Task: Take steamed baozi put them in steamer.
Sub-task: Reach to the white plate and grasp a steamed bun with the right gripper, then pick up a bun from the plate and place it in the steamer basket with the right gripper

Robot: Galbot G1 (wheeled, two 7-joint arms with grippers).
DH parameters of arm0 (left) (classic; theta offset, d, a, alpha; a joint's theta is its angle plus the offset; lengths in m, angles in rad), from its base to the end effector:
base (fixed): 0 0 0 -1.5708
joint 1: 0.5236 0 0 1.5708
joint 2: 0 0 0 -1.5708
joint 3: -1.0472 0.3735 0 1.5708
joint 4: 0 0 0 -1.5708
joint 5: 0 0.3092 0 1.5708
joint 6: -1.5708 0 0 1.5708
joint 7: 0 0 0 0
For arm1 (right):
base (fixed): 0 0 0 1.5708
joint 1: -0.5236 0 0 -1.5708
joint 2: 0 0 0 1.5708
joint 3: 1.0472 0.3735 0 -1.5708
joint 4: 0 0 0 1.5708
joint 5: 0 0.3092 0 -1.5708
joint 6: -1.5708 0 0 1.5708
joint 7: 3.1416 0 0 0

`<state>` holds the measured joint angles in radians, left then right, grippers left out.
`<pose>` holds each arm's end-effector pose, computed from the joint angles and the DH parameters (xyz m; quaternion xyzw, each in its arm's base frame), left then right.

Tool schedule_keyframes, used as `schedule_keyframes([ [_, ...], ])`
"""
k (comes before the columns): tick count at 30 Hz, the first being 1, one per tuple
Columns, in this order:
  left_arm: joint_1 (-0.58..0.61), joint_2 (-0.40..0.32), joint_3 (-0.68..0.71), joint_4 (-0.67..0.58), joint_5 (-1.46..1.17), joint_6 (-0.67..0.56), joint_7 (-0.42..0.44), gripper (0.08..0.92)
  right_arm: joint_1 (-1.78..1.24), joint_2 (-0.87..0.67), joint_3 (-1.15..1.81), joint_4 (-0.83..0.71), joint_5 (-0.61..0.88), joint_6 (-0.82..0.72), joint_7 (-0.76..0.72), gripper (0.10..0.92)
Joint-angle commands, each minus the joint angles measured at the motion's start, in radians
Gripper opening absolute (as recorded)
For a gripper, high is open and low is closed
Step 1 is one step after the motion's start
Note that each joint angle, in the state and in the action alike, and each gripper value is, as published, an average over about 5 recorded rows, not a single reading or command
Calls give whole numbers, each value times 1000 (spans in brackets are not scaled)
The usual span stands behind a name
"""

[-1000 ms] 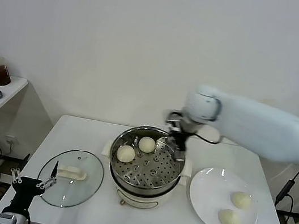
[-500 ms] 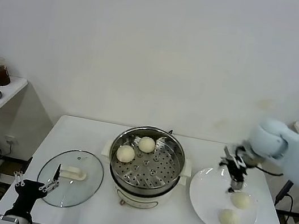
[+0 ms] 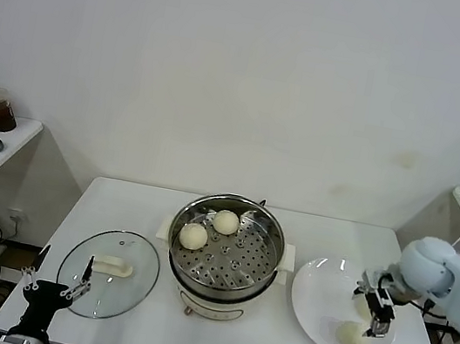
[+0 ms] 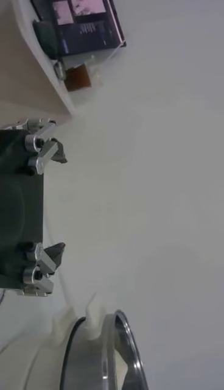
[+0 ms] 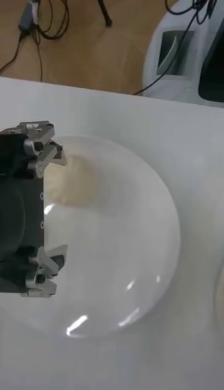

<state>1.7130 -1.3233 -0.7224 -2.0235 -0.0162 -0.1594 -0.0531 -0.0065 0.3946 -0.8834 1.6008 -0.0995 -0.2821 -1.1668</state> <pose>0.0800 0.1116 -0.3395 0.0334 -0.9881 -0.1498 0.0100 0.3891 -0.2190 -0.1696 0.5229 -0.4859 0.5430 0.4423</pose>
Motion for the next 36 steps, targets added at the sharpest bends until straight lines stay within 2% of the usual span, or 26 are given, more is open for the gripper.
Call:
schedule_keyframes([
  [1,0,0,0,0,0,0,0,823,-154,-40,99,4,-38,9,19,823],
  [14,-5,-1,10,4,8,2,0,823,-241,21,153,-61,-58,-7,50,819],
  [30,-7,1,7,4,7,3,0,823,-249,56,169,-78,-55,-46,65,603],
  [36,-5,2,3,1,4,2,0,823,-175,40,153,-63,-27,-43,45,568],
])
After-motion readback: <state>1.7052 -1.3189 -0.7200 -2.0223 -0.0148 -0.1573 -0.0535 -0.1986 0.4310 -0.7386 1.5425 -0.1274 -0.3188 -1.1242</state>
